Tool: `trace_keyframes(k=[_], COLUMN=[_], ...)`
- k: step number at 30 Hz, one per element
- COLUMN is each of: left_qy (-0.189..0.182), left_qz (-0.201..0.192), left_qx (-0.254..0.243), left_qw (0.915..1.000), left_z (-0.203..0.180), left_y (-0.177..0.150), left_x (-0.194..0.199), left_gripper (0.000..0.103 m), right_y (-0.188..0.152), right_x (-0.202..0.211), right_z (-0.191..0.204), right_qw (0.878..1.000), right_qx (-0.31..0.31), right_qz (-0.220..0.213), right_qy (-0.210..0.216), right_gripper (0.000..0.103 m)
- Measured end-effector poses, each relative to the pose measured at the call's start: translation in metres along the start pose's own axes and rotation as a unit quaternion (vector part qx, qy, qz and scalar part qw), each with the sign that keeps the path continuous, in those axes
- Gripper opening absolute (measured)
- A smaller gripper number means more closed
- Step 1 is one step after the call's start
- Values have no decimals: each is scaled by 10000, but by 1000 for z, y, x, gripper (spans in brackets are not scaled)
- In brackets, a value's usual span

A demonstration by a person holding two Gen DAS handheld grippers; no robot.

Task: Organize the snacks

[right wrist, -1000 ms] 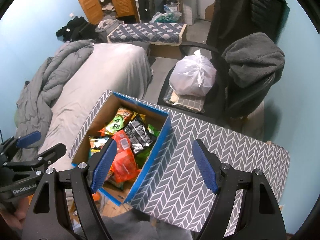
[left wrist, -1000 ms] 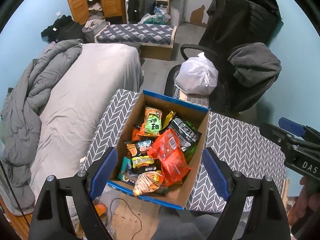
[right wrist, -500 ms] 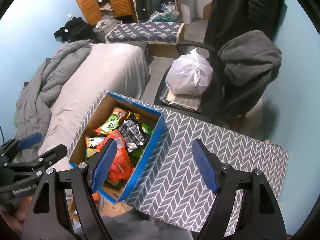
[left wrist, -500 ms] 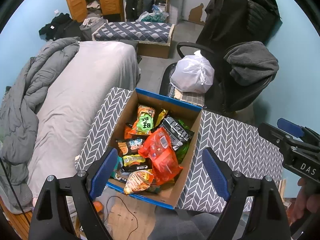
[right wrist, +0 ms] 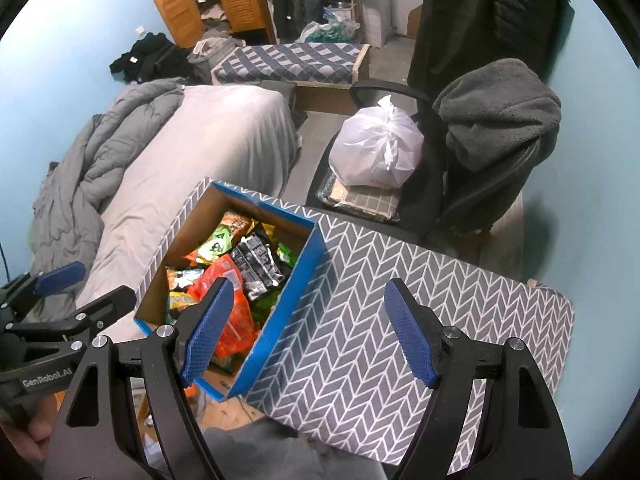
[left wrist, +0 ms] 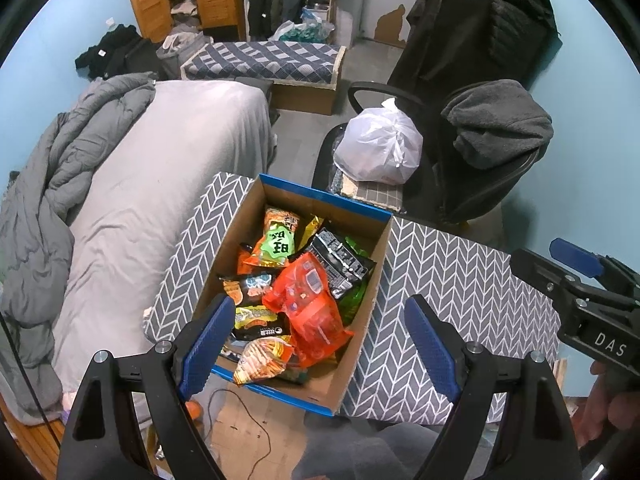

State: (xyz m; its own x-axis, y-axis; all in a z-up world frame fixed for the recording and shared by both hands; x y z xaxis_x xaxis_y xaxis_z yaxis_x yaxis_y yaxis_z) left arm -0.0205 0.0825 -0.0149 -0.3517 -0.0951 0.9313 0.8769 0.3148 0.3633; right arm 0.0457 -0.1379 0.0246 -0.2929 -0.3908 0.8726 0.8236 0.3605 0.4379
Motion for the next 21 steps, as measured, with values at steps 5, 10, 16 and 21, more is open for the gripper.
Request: trace_keyframes(k=[5, 10, 16, 21], left_qy=[66, 124, 142, 155], left_qz=[-2, -2, 1, -2], left_qx=[-40, -111, -112, -160], left_qw=[10000, 9999, 9998, 9998], left_z=[-3, -7, -9, -10], left_y=[-2, -2, -2, -3], left_x=[1, 1, 0, 0], left_gripper=[88, 88, 88, 88], right_y=[-1, -1, -3, -3], right_x=[1, 1, 3, 3], right_z=[-1, -2, -2, -3], right_qw=[10000, 10000, 10000, 10000], right_qx=[-11, -7, -20, -20], right_qz=[2, 0, -11, -9], right_qy=[11, 28, 43, 46], right_gripper=[77, 77, 77, 77])
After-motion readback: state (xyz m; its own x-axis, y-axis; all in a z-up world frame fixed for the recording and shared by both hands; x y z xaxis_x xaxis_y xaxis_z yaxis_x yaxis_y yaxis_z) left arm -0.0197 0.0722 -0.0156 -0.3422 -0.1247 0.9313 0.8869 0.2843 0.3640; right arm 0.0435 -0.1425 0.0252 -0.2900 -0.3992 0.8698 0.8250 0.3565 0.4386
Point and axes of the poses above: each gripper's, at about its wrist camera, not at the fingertips, and x roughly against the way its jaws point, z to its left, y to its top, the point moved 2 cm from there along -x, roughly the way its jaws point, and after that the axes turned 1 degree about z, right-handed, at the moved point
